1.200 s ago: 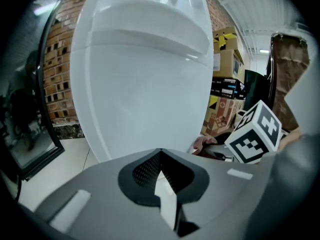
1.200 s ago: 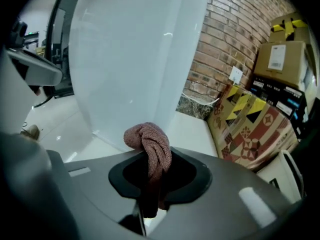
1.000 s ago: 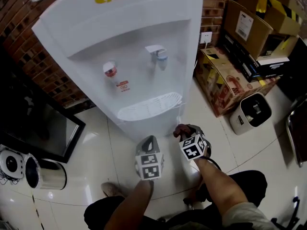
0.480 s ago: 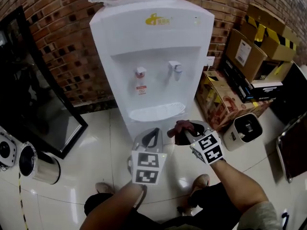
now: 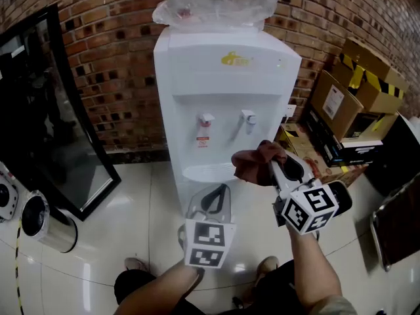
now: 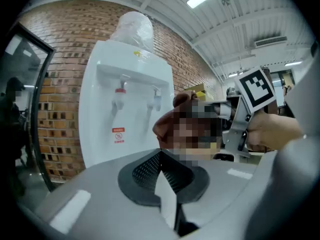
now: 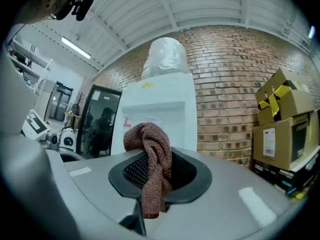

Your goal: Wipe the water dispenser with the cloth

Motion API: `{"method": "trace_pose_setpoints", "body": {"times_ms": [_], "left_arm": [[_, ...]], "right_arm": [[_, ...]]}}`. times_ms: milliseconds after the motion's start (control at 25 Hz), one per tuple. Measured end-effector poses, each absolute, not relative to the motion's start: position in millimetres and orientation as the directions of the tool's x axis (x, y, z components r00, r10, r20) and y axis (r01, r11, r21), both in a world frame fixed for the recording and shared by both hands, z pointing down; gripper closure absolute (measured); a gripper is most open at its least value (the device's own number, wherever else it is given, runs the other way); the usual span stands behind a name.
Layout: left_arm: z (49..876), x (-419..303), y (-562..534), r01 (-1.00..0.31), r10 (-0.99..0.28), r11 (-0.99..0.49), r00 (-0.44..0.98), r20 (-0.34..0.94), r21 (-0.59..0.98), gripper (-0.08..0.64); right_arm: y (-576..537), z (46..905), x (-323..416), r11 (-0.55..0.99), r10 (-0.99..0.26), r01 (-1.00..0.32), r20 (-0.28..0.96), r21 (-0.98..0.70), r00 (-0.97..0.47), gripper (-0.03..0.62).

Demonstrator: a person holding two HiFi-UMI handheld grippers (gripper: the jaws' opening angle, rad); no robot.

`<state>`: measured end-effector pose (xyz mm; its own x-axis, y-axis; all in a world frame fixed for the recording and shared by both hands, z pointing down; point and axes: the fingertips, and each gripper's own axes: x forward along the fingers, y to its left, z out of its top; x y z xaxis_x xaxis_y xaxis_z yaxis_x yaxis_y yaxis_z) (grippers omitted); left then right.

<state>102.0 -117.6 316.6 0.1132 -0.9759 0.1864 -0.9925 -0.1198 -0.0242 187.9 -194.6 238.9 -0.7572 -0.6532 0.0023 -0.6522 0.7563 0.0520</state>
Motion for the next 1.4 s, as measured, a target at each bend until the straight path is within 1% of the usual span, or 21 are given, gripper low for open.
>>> {"method": "trace_pose_setpoints", "body": {"times_ms": [200, 360, 480, 560, 640, 720, 760, 840, 880, 920, 1040, 1200, 1280, 1400], "left_arm": [[305.3, 89.6, -114.5, -0.994, -0.982, -0.098, 0.088, 0.17, -0.047, 0.56], [294.5, 104.9, -101.7, -0.986, -0.983, -0.148, 0.139, 0.117, -0.071, 0.56], [286.8, 112.4, -108.3, -0.977, -0.972, -0.211, 0.21, 0.108, 0.001, 0.56], [270.2, 111.3, -114.6, -0.977, -0.975, -0.214, 0.212, 0.061, -0.019, 0.56], [263.5, 113.6, -117.5, -0.977, -0.977, -0.209, 0.207, 0.04, -0.038, 0.56], [267.7, 121.2, -117.0, -0.973, -0.972, -0.231, 0.229, 0.06, -0.029, 0.56], [270.7, 126.3, -118.3, -0.97, -0.968, -0.243, 0.24, 0.07, -0.027, 0.56], [272.7, 136.2, -131.7, -0.968, -0.967, -0.248, 0.245, 0.067, -0.039, 0.56], [273.2, 140.1, -141.3, -0.968, -0.969, -0.244, 0.241, 0.061, -0.049, 0.56], [275.1, 143.7, -149.0, -0.969, -0.969, -0.241, 0.237, 0.063, -0.059, 0.56], [285.6, 150.9, -157.8, -0.97, -0.971, -0.227, 0.219, 0.1, -0.085, 0.56], [289.0, 146.8, -161.9, -0.978, -0.978, -0.175, 0.16, 0.131, -0.113, 0.56], [288.6, 141.9, -160.6, -0.984, -0.982, -0.141, 0.125, 0.14, -0.106, 0.56], [278.8, 140.1, -160.3, -0.994, -0.988, -0.09, 0.081, 0.129, -0.061, 0.56]], "right_arm": [[-186.0, 236.1, 203.9, 0.745, -0.664, -0.662, 0.0, 0.084, -0.748, 0.5], [-177.3, 220.5, 218.4, 0.721, -0.688, -0.689, -0.049, 0.07, -0.724, 0.5], [-175.7, 206.9, 224.4, 0.688, -0.716, -0.723, -0.103, 0.068, -0.691, 0.5], [-173.3, 204.5, 221.6, 0.685, -0.72, -0.726, -0.099, 0.061, -0.687, 0.5], [-163.9, 197.6, 218.5, 0.69, -0.71, -0.719, -0.115, 0.087, -0.695, 0.499], [-151.1, 205.5, 222.0, 0.665, -0.72, -0.734, -0.139, 0.138, -0.679, 0.499], [-148.1, 216.8, 224.4, 0.656, -0.729, -0.739, -0.126, 0.152, -0.673, 0.499], [-154.5, 235.7, 222.7, 0.688, -0.714, -0.712, -0.047, 0.141, -0.699, 0.499], [-159.7, 235.0, 219.2, 0.716, -0.689, -0.686, -0.025, 0.133, -0.724, 0.499], [-162.8, 229.0, 216.8, 0.734, -0.667, -0.664, -0.029, 0.139, -0.744, 0.499], [-167.8, 207.3, 221.8, 0.738, -0.653, -0.656, -0.079, 0.161, -0.754, 0.499], [-188.2, 172.6, 227.4, 0.758, -0.624, -0.642, -0.155, 0.116, -0.766, 0.499], [-195.4, 162.3, 227.0, 0.772, -0.603, -0.624, -0.17, 0.123, -0.779, 0.499], [-199.8, 163.5, 230.8, 0.79, -0.576, -0.597, -0.16, 0.144, -0.801, 0.499]]}}
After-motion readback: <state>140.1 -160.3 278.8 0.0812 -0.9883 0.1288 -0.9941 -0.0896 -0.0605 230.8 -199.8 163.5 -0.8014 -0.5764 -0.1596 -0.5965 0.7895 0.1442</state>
